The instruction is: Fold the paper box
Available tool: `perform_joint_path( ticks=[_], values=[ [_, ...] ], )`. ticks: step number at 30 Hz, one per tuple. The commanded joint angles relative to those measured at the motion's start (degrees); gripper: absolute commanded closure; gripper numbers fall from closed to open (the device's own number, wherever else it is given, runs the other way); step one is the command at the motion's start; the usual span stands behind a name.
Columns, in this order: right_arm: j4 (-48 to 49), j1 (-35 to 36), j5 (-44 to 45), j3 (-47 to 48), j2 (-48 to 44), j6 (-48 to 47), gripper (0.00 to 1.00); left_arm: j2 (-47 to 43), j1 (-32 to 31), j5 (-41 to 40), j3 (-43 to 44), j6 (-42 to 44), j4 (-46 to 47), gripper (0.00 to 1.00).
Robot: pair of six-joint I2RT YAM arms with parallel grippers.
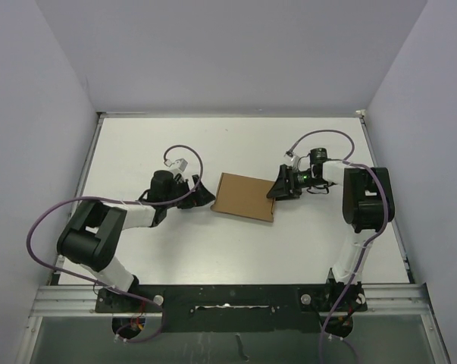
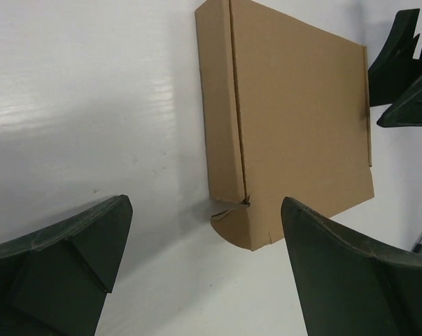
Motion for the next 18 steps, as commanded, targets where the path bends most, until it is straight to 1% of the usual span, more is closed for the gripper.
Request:
perform_joint_path(
  ticks=[1, 5, 7, 9, 11, 15, 18],
  values=[
    [0.2, -0.2, 3.1, 1.6, 1.3, 2.1, 0.42, 2.9, -1.4, 2.1, 4.0, -2.5, 2.8, 0.12],
    [1.0, -1.4, 2.6, 1.0, 1.8, 3.5, 0.55, 5.0, -1.8, 2.0, 4.8, -5.3, 4.0, 0.11],
    [1.2, -1.8, 2.1, 1.0, 2.0, 3.9, 0.60, 6.1, -2.0, 1.9, 5.2, -6.9, 4.5, 0.07],
    [1.6, -2.0, 1.4, 0.9, 2.4, 4.6, 0.68, 6.9, -2.2, 1.6, 5.4, -8.5, 4.9, 0.04],
    [1.9, -2.3, 0.9, 0.8, 2.6, 5.1, 0.74, 7.3, -2.3, 1.4, 5.2, -9.9, 5.8, 0.04],
    [2.5, -3.4, -0.9, 0.7, 3.8, 6.4, 0.79, 7.8, -2.7, 0.5, 4.9, -13.4, 6.4, 0.04],
    [3.2, -4.3, -2.4, 0.4, 4.6, 7.7, 0.79, 8.3, -2.9, 0.2, 4.6, -15.8, 6.8, 0.04]
  ],
)
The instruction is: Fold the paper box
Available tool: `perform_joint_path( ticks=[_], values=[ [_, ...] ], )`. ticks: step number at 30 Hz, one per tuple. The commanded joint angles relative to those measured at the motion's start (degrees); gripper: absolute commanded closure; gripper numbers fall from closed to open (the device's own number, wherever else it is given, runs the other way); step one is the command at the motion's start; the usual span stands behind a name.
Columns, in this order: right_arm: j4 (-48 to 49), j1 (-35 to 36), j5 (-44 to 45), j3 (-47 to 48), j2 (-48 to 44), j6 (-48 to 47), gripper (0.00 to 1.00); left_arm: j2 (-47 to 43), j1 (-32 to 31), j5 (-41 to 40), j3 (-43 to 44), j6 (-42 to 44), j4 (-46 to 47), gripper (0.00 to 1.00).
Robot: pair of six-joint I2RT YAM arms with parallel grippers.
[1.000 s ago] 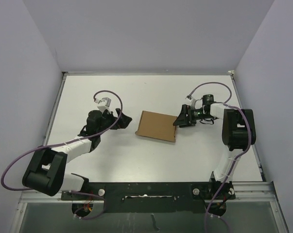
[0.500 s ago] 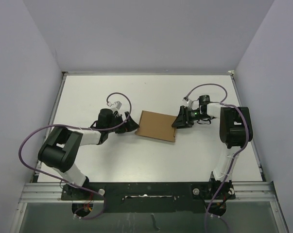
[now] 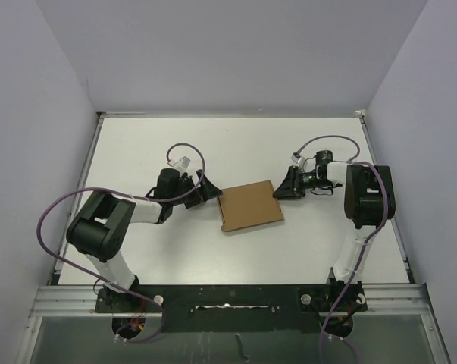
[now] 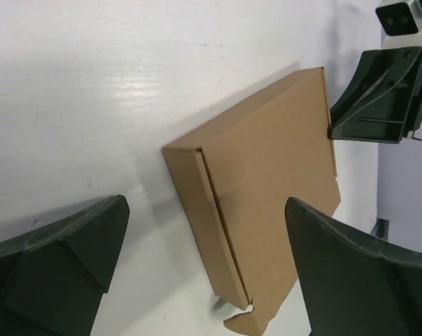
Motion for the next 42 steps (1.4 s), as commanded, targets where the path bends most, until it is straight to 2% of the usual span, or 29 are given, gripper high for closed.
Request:
perform_joint_path(
  ticks=[1, 14, 19, 26, 29, 36, 42],
  values=[
    [2.1, -1.5, -1.3, 0.1, 1.8, 1.8, 0.80, 2.0, -0.7, -0.5, 0.8, -5.1, 3.3, 0.04],
    [3.8, -3.9, -4.1, -0.7, 3.9, 4.7, 0.81, -2.2, -5.4, -4.8, -5.3, -12.4, 7.2, 0.05],
    [4.0, -3.9, -4.3, -0.7, 4.1, 4.9, 0.81, -0.3, -7.1, -5.7, -5.2, -15.9, 12.4, 0.09],
    [3.9, -3.9, -4.4, -0.7, 5.0, 5.0, 0.81, 2.6, -9.3, -7.4, -3.1, -17.8, 13.5, 0.13],
    [3.9, -3.9, -4.4, -0.7, 5.4, 5.1, 0.81, 3.6, -9.7, -7.5, -3.2, -18.7, 15.7, 0.19],
    [3.8, -3.9, -4.7, -0.5, 5.8, 5.1, 0.80, 6.3, -10.3, -6.5, -2.4, -21.6, 20.7, 0.43],
    [3.2, -3.9, -6.2, -0.1, 4.3, 3.9, 0.73, 6.2, -10.8, -7.1, -2.0, -22.5, 21.2, 0.58]
  ],
)
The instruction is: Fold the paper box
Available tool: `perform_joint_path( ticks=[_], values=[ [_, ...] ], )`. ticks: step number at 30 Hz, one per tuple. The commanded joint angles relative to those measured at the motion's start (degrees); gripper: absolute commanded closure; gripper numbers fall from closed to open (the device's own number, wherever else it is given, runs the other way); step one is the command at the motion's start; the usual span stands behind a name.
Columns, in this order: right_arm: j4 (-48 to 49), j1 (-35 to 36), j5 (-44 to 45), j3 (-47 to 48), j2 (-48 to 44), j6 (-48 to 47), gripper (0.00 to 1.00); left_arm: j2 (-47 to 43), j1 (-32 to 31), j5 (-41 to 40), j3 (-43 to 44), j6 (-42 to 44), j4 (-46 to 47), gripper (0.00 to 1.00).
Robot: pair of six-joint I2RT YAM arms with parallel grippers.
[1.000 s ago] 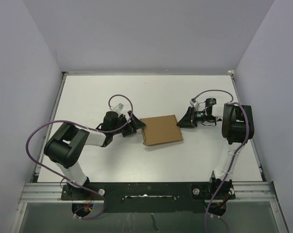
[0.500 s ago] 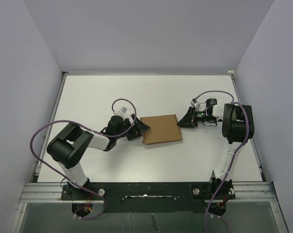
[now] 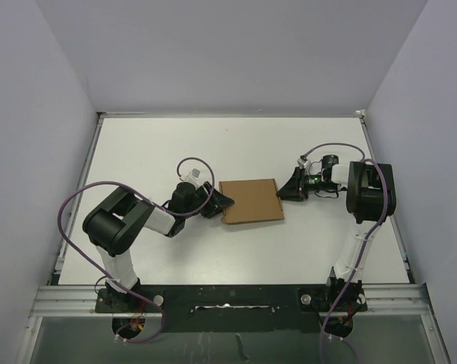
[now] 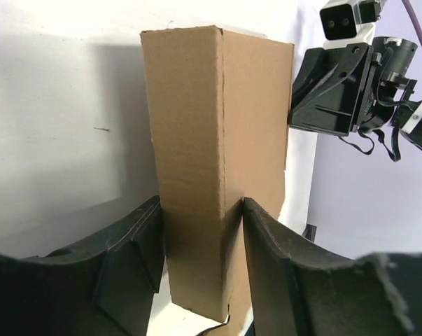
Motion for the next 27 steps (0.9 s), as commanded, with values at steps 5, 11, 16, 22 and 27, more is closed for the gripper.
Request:
perform_joint_path(
  ticks=[5, 11, 16, 22, 27],
  values=[
    [-0.1, -1.7, -2.2, 1.1, -2.6, -2.2, 0.54, -2.7, -0.4, -1.5, 0.9, -1.5, 5.0, 0.68],
    [5.0, -6.3, -13.1, -0.3, -7.4, 4.2, 0.35, -6.8, 0.5, -1.9, 0.0, -2.0, 1.8, 0.73],
    [17.9, -6.0, -19.5, -3.0, -11.8, 16.5, 0.30, -10.8, 2.1, -0.1, 1.0, -3.9, -4.6, 0.78],
    [37.8, -4.6, -21.8, -7.2, -17.9, 32.0, 0.22, -18.4, 3.9, -1.3, 3.4, -3.8, -19.7, 0.78],
    [38.9, -2.5, -22.3, -7.0, -21.5, 31.2, 0.22, -21.6, 5.1, -0.2, 8.0, -3.8, -31.5, 0.78]
  ],
)
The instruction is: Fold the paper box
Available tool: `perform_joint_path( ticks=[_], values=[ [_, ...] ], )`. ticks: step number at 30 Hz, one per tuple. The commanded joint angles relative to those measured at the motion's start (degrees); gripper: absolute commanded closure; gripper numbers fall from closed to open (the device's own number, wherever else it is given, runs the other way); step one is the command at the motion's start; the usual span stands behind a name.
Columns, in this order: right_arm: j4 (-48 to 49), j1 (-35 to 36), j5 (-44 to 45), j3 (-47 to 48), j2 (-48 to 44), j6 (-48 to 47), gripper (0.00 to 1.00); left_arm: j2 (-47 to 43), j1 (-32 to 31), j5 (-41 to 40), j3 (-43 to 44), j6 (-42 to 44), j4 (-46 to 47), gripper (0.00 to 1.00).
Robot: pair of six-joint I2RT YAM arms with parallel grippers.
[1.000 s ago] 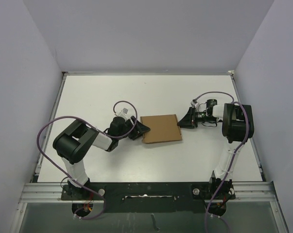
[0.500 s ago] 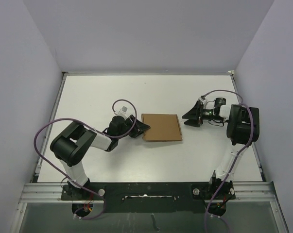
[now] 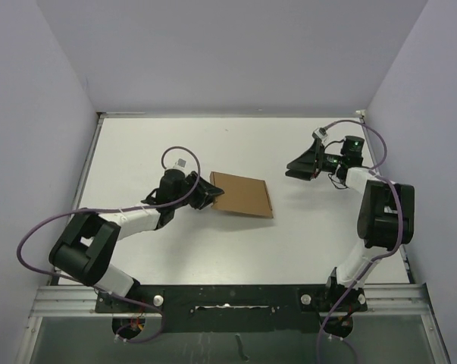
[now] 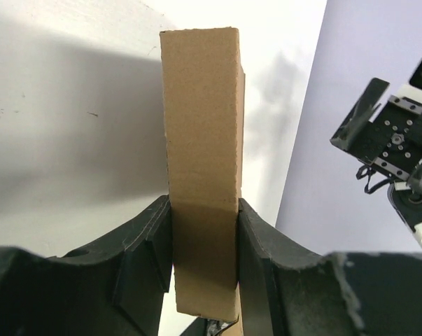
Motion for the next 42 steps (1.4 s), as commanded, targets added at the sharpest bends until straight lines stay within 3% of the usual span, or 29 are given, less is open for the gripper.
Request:
perform_joint_path(
  ticks=[1, 6, 9, 11, 14, 16, 20, 22, 24, 25, 26, 27, 34, 42],
  values=[
    [7.4, 2.1, -3.8, 0.3, -4.8, 3.3, 0.22, -5.3, 1.2, 1.1, 6.0, -0.1, -10.1, 0.78],
    [5.3, 6.0, -4.9, 1.3, -8.1, -2.8, 0.22, -7.5, 2.2, 1.8, 6.7, -0.2, -12.6, 0.78],
    [-10.0, 8.6, -5.6, 4.3, -10.7, -18.0, 0.22, -8.6, 3.1, 2.6, 6.8, -0.2, -13.7, 0.78],
    [-34.1, 11.3, -5.1, 10.4, -11.5, -42.3, 0.22, -9.3, 3.6, 3.0, 7.2, -0.2, -14.5, 0.78],
    [-78.3, 16.0, -2.0, 24.1, -7.8, -94.4, 0.21, -10.0, 4.2, 3.5, 8.1, -0.2, -16.7, 0.78],
    [-102.5, 18.0, -2.1, 27.8, -4.2, -128.7, 0.20, -10.2, 4.5, 3.9, 8.6, -0.5, -17.6, 0.78],
    [-105.1, 19.3, 0.2, 23.7, -5.8, -145.2, 0.09, -10.6, 5.3, 4.8, 9.2, -1.5, -19.0, 0.78],
    [-98.4, 19.4, 1.7, 21.2, -9.1, -142.2, 0.06, -10.9, 5.6, 4.9, 9.2, -1.9, -19.6, 0.78],
    [-79.1, 20.8, 9.1, 16.7, -15.2, -117.6, 0.06, -11.0, 5.9, 4.9, 9.2, -2.5, -19.9, 0.78],
    [-64.7, 23.2, 17.6, 12.4, -19.5, -104.1, 0.04, -11.0, 6.0, 4.9, 9.2, -2.9, -19.9, 0.78],
    [-49.3, 26.1, 28.0, 7.1, -24.4, -96.7, 0.01, -11.0, 6.2, 5.0, 9.2, -3.4, -19.9, 0.78],
    [-43.4, 29.2, 35.7, 3.2, -28.0, -95.3, 0.02, -10.9, 6.3, 5.1, 9.1, -3.9, -19.9, 0.78],
    [-36.0, 38.8, 52.1, -4.4, -32.6, -92.9, 0.02, -10.5, 6.7, 4.1, 11.0, -8.8, -21.9, 0.78],
    [-21.7, 50.3, 74.4, -9.7, -29.0, -90.1, 0.01, -12.0, 6.8, 0.8, 10.6, -14.6, -24.3, 0.78]
  ],
)
